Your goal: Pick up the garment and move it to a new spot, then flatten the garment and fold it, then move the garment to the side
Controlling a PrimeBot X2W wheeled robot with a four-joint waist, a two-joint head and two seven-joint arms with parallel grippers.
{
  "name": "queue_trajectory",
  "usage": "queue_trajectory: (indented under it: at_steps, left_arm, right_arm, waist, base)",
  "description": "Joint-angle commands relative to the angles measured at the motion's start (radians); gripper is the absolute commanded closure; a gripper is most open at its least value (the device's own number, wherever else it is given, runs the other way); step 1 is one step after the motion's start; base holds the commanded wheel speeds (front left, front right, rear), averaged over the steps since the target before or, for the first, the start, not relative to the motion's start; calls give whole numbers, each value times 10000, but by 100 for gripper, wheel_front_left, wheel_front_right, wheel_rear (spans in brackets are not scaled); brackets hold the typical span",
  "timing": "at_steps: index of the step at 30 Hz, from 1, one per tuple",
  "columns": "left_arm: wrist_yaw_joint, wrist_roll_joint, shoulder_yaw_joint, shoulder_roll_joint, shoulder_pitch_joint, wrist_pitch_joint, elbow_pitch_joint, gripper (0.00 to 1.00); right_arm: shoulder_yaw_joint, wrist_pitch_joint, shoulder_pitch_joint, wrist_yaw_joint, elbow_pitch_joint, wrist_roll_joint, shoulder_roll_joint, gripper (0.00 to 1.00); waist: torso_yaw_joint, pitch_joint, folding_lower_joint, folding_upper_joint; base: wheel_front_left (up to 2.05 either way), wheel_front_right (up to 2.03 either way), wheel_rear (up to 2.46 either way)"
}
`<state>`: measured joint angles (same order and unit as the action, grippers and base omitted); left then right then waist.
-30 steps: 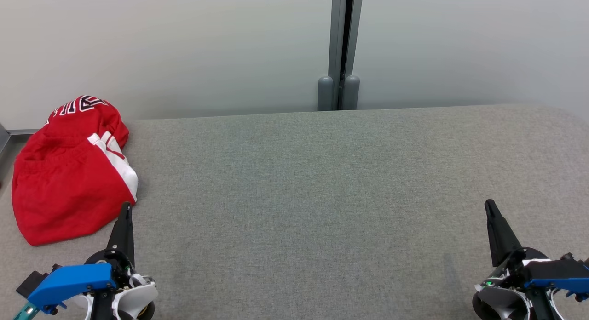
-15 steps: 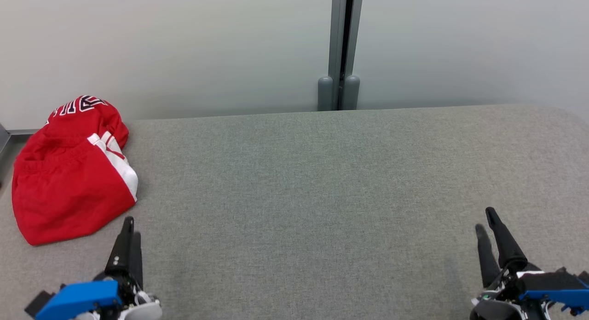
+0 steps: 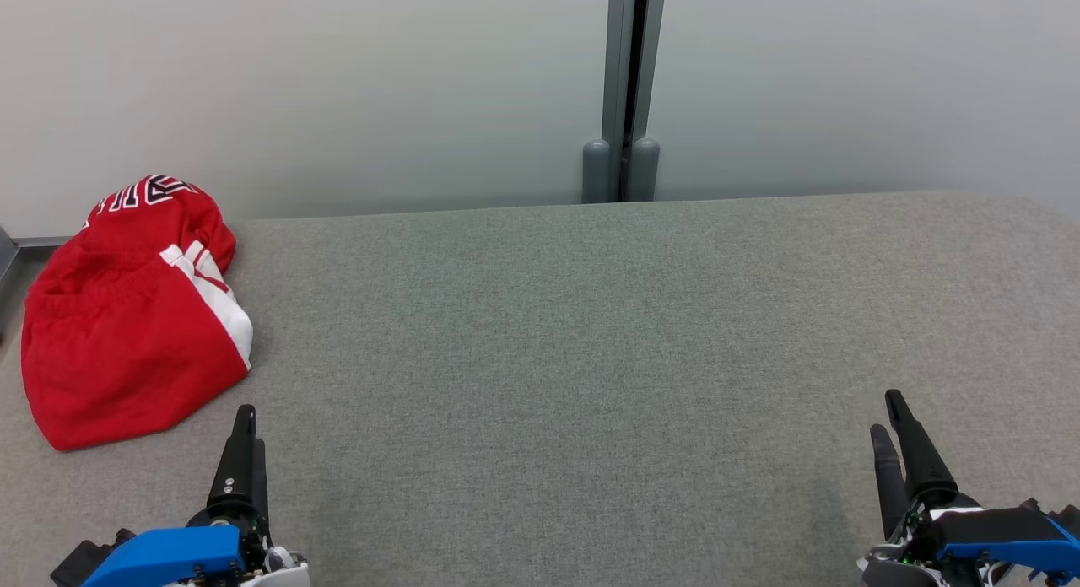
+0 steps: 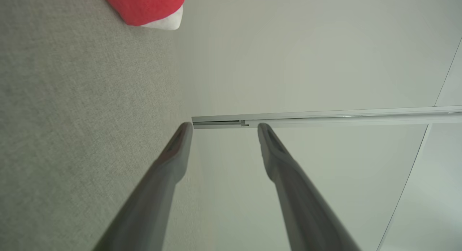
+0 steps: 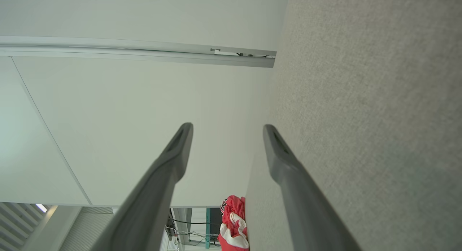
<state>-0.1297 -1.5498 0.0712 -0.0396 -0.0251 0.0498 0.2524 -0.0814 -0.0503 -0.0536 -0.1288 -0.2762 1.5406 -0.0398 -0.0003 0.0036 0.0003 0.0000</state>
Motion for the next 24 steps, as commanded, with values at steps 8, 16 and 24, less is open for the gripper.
queue_trajectory:
  at_steps: [8, 16, 24]
  left_arm:
    - [146, 1536, -108, -82, -84, -427, -723, 0]
    - [425, 3206, -422, -89, -14, -747, -1284, 0]
    - [757, 5214, -725, -96, 80, -1043, -1525, 0]
  right_arm:
    - [-28, 432, 9, -9, 554, -1559, -57, 0]
    - [-15, 754, 73, -11, 962, -3281, -66, 0]
    - [127, 1049, 168, -13, 1260, -4948, -76, 0]
  waist:
    - [2, 13, -2, 0]
    - [1, 36, -2, 0]
    - [-10, 55, -2, 0]
  base:
    - [0, 0, 0]
    - [0, 0, 0]
    - [0, 0, 0]
